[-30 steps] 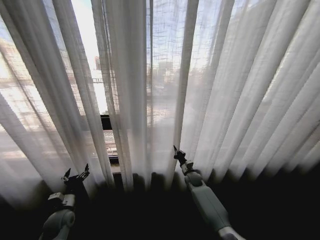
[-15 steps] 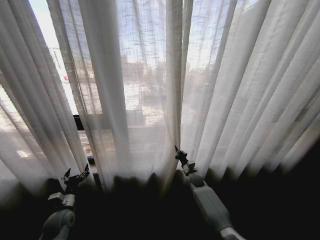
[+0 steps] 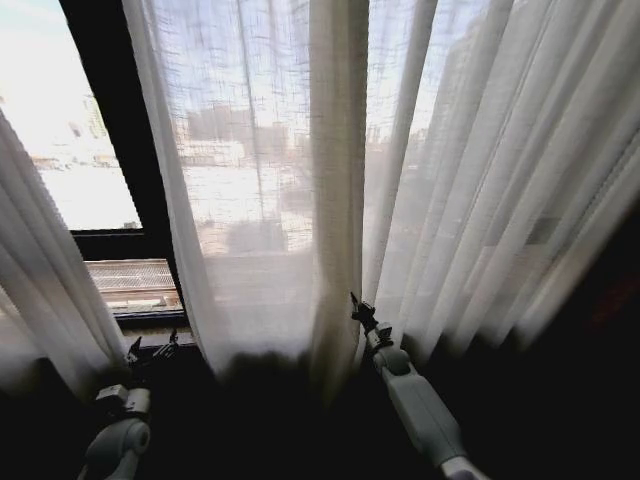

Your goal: Open the curtains by pulling them apart, changing their state from closed to fully open.

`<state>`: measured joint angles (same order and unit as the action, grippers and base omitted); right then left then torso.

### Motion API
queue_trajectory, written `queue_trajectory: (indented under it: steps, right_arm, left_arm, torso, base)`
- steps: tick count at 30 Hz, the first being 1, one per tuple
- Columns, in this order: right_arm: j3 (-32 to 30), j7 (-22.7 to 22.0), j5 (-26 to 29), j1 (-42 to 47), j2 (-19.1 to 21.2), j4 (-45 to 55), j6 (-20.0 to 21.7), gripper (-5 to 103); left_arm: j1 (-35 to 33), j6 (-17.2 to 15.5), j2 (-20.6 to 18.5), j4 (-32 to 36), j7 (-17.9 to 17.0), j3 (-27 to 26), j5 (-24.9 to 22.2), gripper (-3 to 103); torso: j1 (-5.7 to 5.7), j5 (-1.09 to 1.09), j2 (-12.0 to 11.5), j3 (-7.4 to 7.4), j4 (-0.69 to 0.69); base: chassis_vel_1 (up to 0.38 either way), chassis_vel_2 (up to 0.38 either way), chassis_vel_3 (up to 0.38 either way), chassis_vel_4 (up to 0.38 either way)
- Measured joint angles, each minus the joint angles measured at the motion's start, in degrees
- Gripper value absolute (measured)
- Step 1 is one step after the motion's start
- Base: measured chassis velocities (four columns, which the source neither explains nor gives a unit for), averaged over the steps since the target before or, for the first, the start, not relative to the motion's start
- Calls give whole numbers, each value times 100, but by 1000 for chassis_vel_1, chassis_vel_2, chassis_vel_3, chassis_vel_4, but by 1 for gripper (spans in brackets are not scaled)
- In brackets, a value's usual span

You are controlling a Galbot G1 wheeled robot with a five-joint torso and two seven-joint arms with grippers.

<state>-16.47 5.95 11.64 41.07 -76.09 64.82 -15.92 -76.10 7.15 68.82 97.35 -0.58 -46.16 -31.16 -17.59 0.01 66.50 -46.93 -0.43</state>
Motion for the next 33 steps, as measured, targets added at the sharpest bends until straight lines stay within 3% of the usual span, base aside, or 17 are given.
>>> queue_trajectory:
  steps: [33]
  right_arm:
    - [-38,199,27,64,-9,-10,-81,0]
  left_arm:
    - [0,0,0,0,0,0,0,100]
  torso:
    - [1,-1,0,0,0]
  base:
    - [-355,-354,357,350]
